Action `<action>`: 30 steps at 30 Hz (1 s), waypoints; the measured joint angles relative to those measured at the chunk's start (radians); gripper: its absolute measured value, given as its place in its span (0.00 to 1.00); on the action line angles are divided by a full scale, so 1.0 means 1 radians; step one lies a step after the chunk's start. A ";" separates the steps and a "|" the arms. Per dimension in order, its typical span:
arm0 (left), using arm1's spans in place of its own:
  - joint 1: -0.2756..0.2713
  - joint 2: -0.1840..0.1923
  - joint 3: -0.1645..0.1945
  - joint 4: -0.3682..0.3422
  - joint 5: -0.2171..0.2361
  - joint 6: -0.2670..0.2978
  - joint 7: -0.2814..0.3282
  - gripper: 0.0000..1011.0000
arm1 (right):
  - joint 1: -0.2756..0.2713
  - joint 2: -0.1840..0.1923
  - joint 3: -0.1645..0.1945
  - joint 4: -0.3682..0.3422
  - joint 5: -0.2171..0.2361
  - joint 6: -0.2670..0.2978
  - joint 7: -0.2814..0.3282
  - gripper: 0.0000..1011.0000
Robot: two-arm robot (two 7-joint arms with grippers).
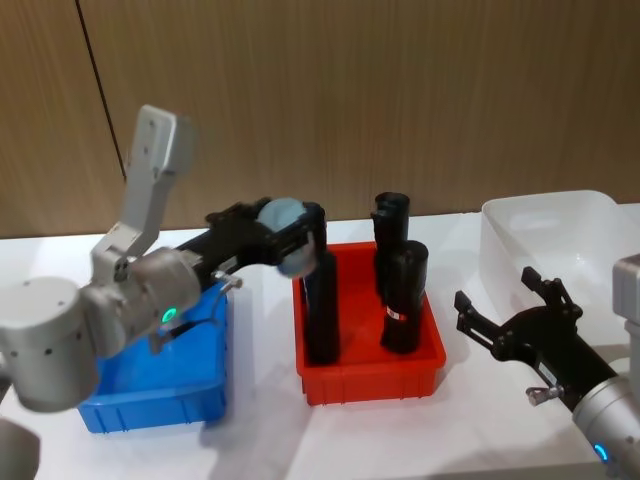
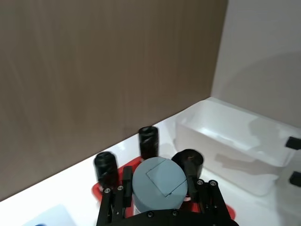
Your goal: Pick the cotton swabs from the blue box and place them into the white box.
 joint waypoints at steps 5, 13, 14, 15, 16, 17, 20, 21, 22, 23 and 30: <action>-0.044 -0.027 0.011 0.032 0.000 0.031 -0.056 0.66 | 0.000 0.000 0.000 0.000 0.000 0.000 0.000 0.99; -0.135 -0.081 0.034 0.118 0.023 0.078 -0.144 0.66 | 0.000 0.000 0.000 0.000 0.000 0.000 0.000 0.99; -0.140 -0.083 0.035 0.123 0.026 0.081 -0.151 0.66 | 0.000 0.000 0.000 0.000 0.000 0.000 0.000 0.99; -0.156 -0.092 0.039 0.140 0.033 0.086 -0.163 0.66 | 0.000 0.000 0.000 0.000 0.000 0.000 0.000 0.99; -0.156 -0.092 0.039 0.140 0.033 0.086 -0.163 0.66 | 0.000 0.000 0.000 0.000 0.000 0.000 0.000 0.99; -0.171 -0.100 0.043 0.155 0.040 0.092 -0.177 0.66 | 0.000 0.000 0.000 0.000 0.000 0.000 0.000 0.99; -0.193 -0.112 0.048 0.178 0.050 0.100 -0.196 0.66 | 0.000 0.000 0.000 0.000 0.000 0.000 0.000 0.99; -0.198 -0.115 0.049 0.183 0.053 0.102 -0.200 0.66 | 0.000 0.000 0.000 0.000 0.000 0.000 0.000 0.99; -0.206 -0.119 0.051 0.192 0.057 0.105 -0.208 0.66 | 0.000 0.000 0.000 0.000 0.000 0.000 0.000 0.99; -0.210 -0.122 0.052 0.197 0.058 0.107 -0.212 0.66 | 0.000 0.000 0.000 0.000 0.000 0.000 0.000 0.99; -0.236 -0.136 0.058 0.224 0.070 0.116 -0.235 0.66 | 0.000 0.000 0.000 0.000 0.000 0.000 0.000 0.99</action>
